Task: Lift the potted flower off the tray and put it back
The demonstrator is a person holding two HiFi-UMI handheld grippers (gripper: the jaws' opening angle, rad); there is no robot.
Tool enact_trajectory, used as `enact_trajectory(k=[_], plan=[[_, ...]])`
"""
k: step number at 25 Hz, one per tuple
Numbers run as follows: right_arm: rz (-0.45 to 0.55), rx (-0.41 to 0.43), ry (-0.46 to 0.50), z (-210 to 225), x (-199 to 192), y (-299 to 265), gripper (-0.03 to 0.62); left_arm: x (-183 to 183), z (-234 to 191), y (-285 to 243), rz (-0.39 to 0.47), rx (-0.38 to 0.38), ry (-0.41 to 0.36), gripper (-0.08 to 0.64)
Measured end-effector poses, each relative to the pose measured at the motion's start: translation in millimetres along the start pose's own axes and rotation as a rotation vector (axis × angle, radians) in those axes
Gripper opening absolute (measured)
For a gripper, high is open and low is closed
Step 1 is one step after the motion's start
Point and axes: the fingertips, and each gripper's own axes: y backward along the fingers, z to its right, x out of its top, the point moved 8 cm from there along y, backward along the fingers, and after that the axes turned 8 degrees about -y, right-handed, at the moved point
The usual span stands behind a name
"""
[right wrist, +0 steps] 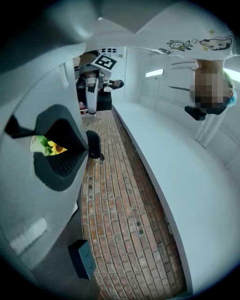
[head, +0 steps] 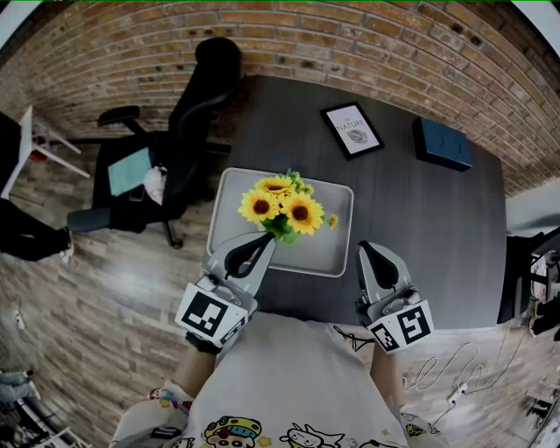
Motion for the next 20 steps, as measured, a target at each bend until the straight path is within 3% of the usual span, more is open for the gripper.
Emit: enact_trajectory(k=[20], plan=[[0.008,0.016,-0.02,-2.4,-2.2,-1.6,0.002,-1.2,-4.1,1.0,-0.004,0.001,-0.004,0.008]])
